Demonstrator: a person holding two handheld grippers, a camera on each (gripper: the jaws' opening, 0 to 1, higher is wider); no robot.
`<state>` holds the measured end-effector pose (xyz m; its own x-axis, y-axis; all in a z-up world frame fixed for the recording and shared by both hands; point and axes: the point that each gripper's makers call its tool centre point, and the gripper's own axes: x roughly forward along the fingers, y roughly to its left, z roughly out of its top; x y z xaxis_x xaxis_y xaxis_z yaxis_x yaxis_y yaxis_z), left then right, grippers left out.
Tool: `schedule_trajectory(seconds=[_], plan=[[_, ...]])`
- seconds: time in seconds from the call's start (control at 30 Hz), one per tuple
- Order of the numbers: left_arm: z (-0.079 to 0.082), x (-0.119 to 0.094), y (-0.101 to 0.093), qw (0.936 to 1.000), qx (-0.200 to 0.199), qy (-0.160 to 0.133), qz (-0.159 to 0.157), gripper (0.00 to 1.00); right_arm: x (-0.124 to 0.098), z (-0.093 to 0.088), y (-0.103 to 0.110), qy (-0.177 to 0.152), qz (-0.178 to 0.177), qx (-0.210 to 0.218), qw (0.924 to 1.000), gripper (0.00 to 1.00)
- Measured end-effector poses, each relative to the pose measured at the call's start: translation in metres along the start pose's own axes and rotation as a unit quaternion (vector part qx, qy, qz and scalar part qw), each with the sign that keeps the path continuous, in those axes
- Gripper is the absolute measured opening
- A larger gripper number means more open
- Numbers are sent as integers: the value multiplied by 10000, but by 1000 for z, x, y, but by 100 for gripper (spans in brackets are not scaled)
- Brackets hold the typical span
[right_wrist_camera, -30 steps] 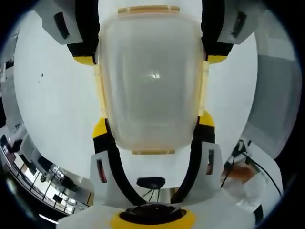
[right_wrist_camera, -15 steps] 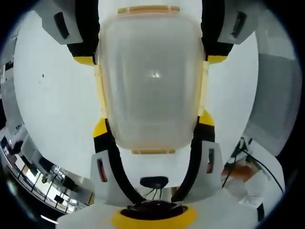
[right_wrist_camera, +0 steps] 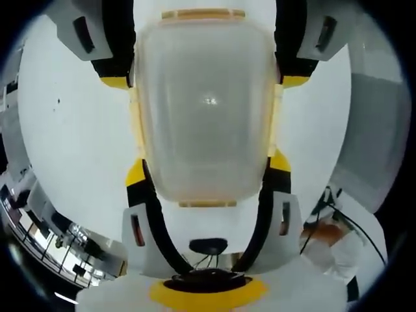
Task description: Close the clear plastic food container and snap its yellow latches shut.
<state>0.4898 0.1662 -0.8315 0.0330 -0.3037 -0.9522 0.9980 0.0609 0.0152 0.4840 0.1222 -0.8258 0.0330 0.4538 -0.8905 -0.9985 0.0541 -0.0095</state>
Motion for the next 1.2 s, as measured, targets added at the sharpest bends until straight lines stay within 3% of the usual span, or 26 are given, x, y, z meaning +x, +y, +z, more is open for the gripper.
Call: schedule_trajectory(seconds=[0.1, 0.33, 0.67, 0.87, 1.2], plan=[[10, -3, 3, 9990, 410, -87, 176, 99, 0, -1, 2, 0, 28, 28, 10000, 100], [8, -3, 0, 9991, 406, -18, 119, 99, -2, 0, -2, -23, -103, -41, 9999, 100], [-8, -7, 6, 9994, 267, 40, 199, 99, -5, 0, -4, -115, -194, -20, 9997, 100], [-11, -9, 5, 9997, 37, -106, 206, 98, -8, 3, -2, -388, -204, 253, 9987, 100], [-12, -12, 7, 9987, -257, -332, 303, 97, -12, -2, -2, -561, -324, 488, 9967, 100]])
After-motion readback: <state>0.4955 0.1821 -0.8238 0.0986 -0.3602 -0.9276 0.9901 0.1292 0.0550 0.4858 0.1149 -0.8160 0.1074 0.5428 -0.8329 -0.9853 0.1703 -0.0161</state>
